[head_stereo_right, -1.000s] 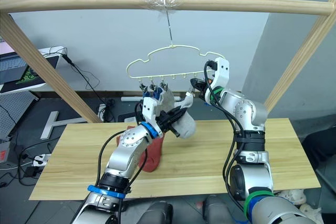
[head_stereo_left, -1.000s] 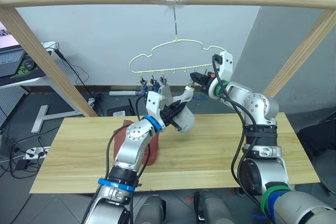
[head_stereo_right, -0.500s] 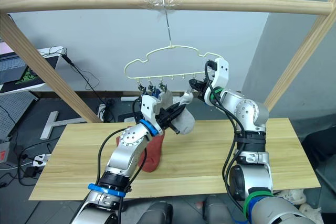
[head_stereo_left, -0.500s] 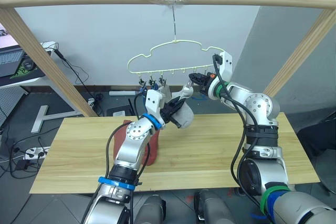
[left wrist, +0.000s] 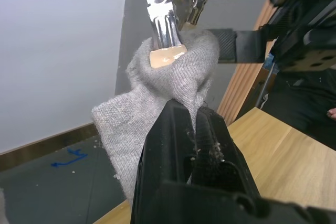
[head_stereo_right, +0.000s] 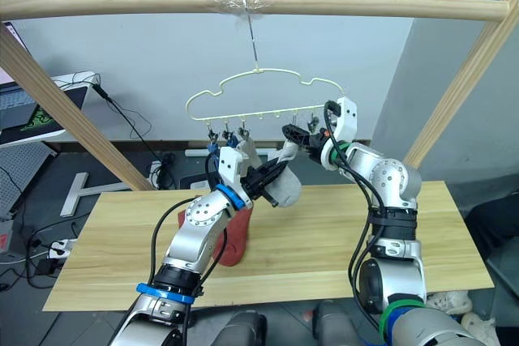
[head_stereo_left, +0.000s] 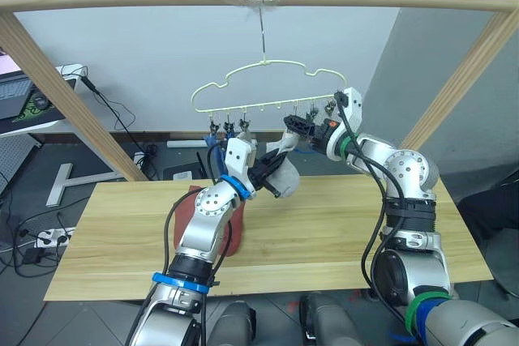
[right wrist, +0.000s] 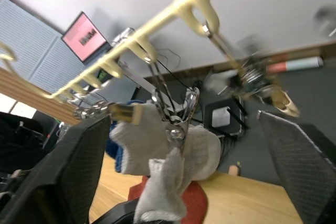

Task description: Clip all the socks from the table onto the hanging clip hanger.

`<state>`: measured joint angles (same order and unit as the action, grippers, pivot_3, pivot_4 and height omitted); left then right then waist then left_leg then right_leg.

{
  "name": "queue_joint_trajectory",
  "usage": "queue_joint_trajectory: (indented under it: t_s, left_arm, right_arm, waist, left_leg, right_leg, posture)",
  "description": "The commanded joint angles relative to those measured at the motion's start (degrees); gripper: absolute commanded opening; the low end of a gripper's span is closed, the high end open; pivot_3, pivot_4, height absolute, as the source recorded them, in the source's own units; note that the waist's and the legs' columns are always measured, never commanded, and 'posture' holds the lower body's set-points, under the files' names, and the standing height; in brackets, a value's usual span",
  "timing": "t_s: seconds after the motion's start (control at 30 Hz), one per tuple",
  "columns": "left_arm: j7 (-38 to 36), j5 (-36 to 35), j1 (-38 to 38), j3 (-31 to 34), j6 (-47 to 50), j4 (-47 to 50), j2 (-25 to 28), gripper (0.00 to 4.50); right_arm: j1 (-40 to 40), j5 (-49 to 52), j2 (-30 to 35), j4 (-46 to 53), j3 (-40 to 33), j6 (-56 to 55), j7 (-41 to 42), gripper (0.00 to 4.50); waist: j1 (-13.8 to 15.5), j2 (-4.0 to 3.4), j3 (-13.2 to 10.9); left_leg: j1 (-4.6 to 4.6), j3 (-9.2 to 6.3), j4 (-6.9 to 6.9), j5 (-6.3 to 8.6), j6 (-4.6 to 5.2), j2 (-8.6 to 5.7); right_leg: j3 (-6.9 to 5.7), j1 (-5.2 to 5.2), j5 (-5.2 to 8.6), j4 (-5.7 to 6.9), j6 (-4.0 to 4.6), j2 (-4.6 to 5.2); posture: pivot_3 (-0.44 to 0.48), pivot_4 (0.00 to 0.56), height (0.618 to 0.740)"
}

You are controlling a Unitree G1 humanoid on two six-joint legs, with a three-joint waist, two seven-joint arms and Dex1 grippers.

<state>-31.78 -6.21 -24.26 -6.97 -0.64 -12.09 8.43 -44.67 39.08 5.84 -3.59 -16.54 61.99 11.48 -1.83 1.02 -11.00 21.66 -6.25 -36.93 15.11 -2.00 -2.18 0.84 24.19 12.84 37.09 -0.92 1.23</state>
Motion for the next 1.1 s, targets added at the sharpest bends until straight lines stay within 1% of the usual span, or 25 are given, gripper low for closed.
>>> queue_joint_trajectory:
  t_s: [0.03,0.07,0.13,0.17,0.23,0.27,0.37,0.43,0.5,0.57,0.7,0.8,0.9,1.0,1.03,1.07,1.1]
  left_arm:
    - [-0.01,-0.62,-0.65,0.02,0.23,1.4,-0.31,0.0]
    - [-0.08,-0.74,-0.63,0.06,0.4,1.45,-0.32,0.0]
    - [-0.28,-0.91,-0.51,0.11,0.76,1.57,-0.17,0.62]
    - [-0.6,-1.3,-0.42,0.22,1.12,1.67,-0.1,0.83]
    - [-1.19,-2.16,-0.31,0.48,2.14,1.8,-0.07,1.42]
    - [-1.55,-2.4,-0.23,0.48,2.54,1.94,0.04,1.7]
    - [-1.96,-2.57,0.03,0.71,3.2,2.35,0.68,2.58]
    - [-1.81,-2.2,0.19,0.92,3.06,2.31,1.18,3.31]
    - [-1.99,-2.37,0.26,0.97,3.21,2.48,1.28,3.87]
    - [-1.94,-2.42,0.26,0.91,3.31,2.74,1.28,4.48]
    - [-1.7,-2.77,0.28,1.34,3.73,3.73,1.63,4.49]
    - [-2.03,-3.23,1.13,1.69,4.23,5.15,2.37,4.5]
    - [-1.93,-3.67,1.66,1.91,4.5,5.91,2.96,4.5]
    - [-1.56,-3.78,1.7,1.96,4.47,6.0,3.06,4.5]
    - [-1.41,-3.69,1.65,1.95,4.39,5.92,2.95,4.5]
    - [-1.22,-3.67,1.51,1.85,4.41,6.05,2.66,4.5]
    - [-1.1,-3.67,1.42,1.77,4.44,6.15,2.45,4.5]
  right_arm:
    - [1.66,1.07,2.97,6.15,1.04,-1.11,3.06,4.48]
    - [2.08,1.18,3.46,6.75,1.39,-1.25,3.45,4.48]
    - [3.22,1.07,4.62,8.6,2.21,-1.95,4.31,4.5]
    - [4.11,-0.13,5.81,9.75,3.48,-2.93,4.82,4.5]
    - [7.14,-4.47,9.87,12.49,8.25,-6.61,7.16,4.5]
    - [8.35,-6.37,10.89,13.24,9.66,-8.84,7.28,4.5]
    - [10.62,-9.03,10.73,14.6,10.93,-13.4,6.07,4.5]
    - [12.39,-13.43,11.73,15.56,13.99,-18.01,6.11,4.5]
    - [14.31,-18.21,13.14,16.17,17.52,-23.18,6.79,4.5]
    - [15.37,-20.44,13.19,16.05,18.7,-25.99,6.41,4.5]
    - [16.73,-23.94,11.59,15.77,19.13,-31.37,4.37,4.5]
    - [17.44,-26.52,10.36,15.74,19.25,-34.68,2.81,3.88]
    - [17.61,-28.32,9.55,15.39,19.82,-35.84,2.19,2.87]
    - [17.56,-29.08,8.21,14.5,19.87,-36.62,1.83,2.87]
    - [17.52,-29.37,7.67,14.04,19.95,-36.94,1.75,2.49]
    - [17.32,-29.77,7.02,13.4,20.14,-37.28,1.52,2.34]
    - [17.19,-30.09,6.56,12.96,20.23,-37.53,1.39,2.03]
  waist:
    - [0.06,0.0,0.0]
    - [0.01,0.0,0.0]
    - [0.0,0.0,0.0]
    - [-0.04,0.0,0.0]
    - [-0.06,0.0,0.0]
    - [-0.07,0.0,0.0]
    - [-0.21,0.0,0.0]
    - [-0.3,0.0,-0.01]
    - [-0.29,0.0,0.0]
    - [-0.26,0.0,-0.01]
    - [-0.21,0.0,-0.01]
    - [-0.21,0.0,-0.01]
    - [-0.15,0.0,-0.01]
    - [-0.14,0.0,-0.01]
    - [-0.14,0.0,-0.01]
    - [-0.14,0.0,-0.01]
    - [-0.14,0.0,-0.01]
  left_leg:
    - [0.01,-0.01,0.0,0.0,0.0,-0.01]
    - [0.02,-0.02,-0.01,0.0,0.0,-0.02]
    - [0.02,0.02,-0.01,0.0,0.01,-0.02]
    - [0.01,0.02,-0.01,0.01,0.01,-0.02]
    - [0.01,0.01,-0.01,0.01,0.01,0.0]
    - [0.01,-0.02,-0.01,0.01,0.01,-0.01]
    - [0.0,0.02,-0.01,0.01,0.01,0.0]
    - [-0.01,0.05,-0.02,0.0,0.01,0.02]
    - [-0.03,0.04,-0.03,0.0,0.01,0.03]
    - [-0.04,0.02,-0.02,0.0,0.01,0.03]
    - [-0.02,0.04,-0.04,0.0,0.0,0.0]
    - [-0.03,0.03,-0.03,0.0,0.0,0.03]
    - [-0.03,0.01,-0.02,0.0,-0.01,0.03]
    - [-0.04,0.01,-0.03,0.0,-0.01,0.03]
    - [-0.04,0.02,-0.04,0.0,0.0,0.02]
    - [-0.04,0.03,-0.04,0.0,-0.01,0.02]
    - [-0.05,0.03,-0.04,0.0,-0.01,0.02]
  right_leg:
    - [-0.01,0.0,0.0,-0.01,0.0,0.0]
    - [-0.02,0.0,0.01,-0.02,-0.01,-0.01]
    - [0.0,0.0,0.0,-0.02,-0.02,-0.01]
    - [0.0,0.0,0.0,-0.02,-0.02,-0.02]
    - [0.0,0.0,0.01,-0.02,-0.03,-0.02]
    - [-0.03,0.0,0.16,-0.02,-0.28,-0.03]
    - [-0.01,0.0,0.17,-0.02,-0.3,-0.03]
    - [0.03,0.0,0.17,0.0,-0.3,-0.03]
    - [0.01,0.0,0.18,0.01,-0.32,-0.04]
    - [0.0,-0.01,0.18,-0.01,-0.32,-0.04]
    - [0.03,-0.01,0.18,-0.03,-0.33,-0.03]
    - [0.04,-0.01,0.18,-0.03,-0.32,-0.02]
    - [0.04,-0.01,0.17,-0.03,-0.32,-0.02]
    - [0.04,-0.01,0.17,-0.02,-0.32,-0.02]
    - [0.04,-0.01,0.17,-0.02,-0.32,-0.02]
    - [0.05,-0.01,0.17,-0.02,-0.32,-0.02]
    - [0.05,-0.01,0.17,-0.02,-0.32,-0.02]
  posture:
    - [-0.023,0.179,0.74]
    - [-0.023,0.179,0.74]
    - [-0.03,0.181,0.74]
    - [-0.033,0.182,0.74]
    - [-0.035,0.182,0.74]
    - [-0.035,0.182,0.74]
    - [-0.038,0.183,0.74]
    - [-0.041,0.184,0.74]
    - [-0.041,0.184,0.74]
    - [-0.041,0.184,0.74]
    - [-0.039,0.184,0.74]
    - [-0.039,0.184,0.74]
    - [-0.039,0.184,0.74]
    - [-0.039,0.184,0.74]
    - [-0.039,0.184,0.74]
    - [-0.027,0.188,0.74]
    - [-0.027,0.188,0.74]
